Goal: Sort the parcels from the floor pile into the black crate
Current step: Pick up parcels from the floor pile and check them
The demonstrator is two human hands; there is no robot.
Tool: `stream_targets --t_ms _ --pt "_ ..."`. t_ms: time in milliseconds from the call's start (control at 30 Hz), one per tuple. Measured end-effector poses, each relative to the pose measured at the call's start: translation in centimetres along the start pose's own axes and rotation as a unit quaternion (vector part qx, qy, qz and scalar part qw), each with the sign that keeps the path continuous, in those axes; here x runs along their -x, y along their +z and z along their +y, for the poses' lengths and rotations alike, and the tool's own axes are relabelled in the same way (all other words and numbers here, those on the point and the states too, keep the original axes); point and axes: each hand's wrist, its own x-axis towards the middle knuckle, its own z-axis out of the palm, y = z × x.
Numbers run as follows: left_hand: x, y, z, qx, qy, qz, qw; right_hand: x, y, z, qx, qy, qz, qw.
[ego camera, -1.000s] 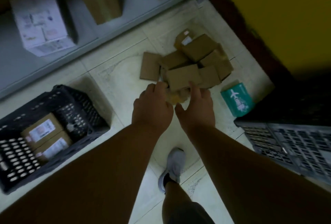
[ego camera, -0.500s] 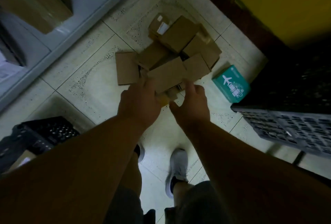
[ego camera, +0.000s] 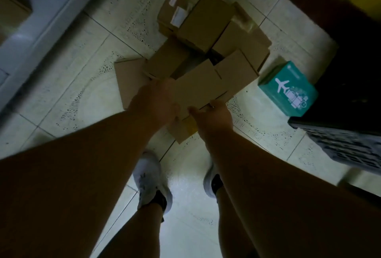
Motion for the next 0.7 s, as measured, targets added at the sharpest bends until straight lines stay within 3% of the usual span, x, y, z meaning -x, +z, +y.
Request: stream_targets --t_ms 100,367,567,700 --pt "-5.5 3.5 -1.8 0.015 -0.043 -0.035 0.998 -5.2 2.0 3.0 -0.008 0.027 0.015 1.0" --pt "-14.2 9.8 -4.1 0.027 -0.128 -0.027 0.991 -13.2 6.4 7.7 -0.089 0.084 0.03 0.992" --pt "-12.7 8.5 -3.7 0.044 -0.174 -0.047 0.983 -12.2 6.0 5.5 -0.14 0.094 0.045 0.985" --pt "-8.8 5.8 -2.8 0.136 -0.204 0.044 0.968 -8.8 5.2 1.4 -0.13 0.101 0.059 0.985"
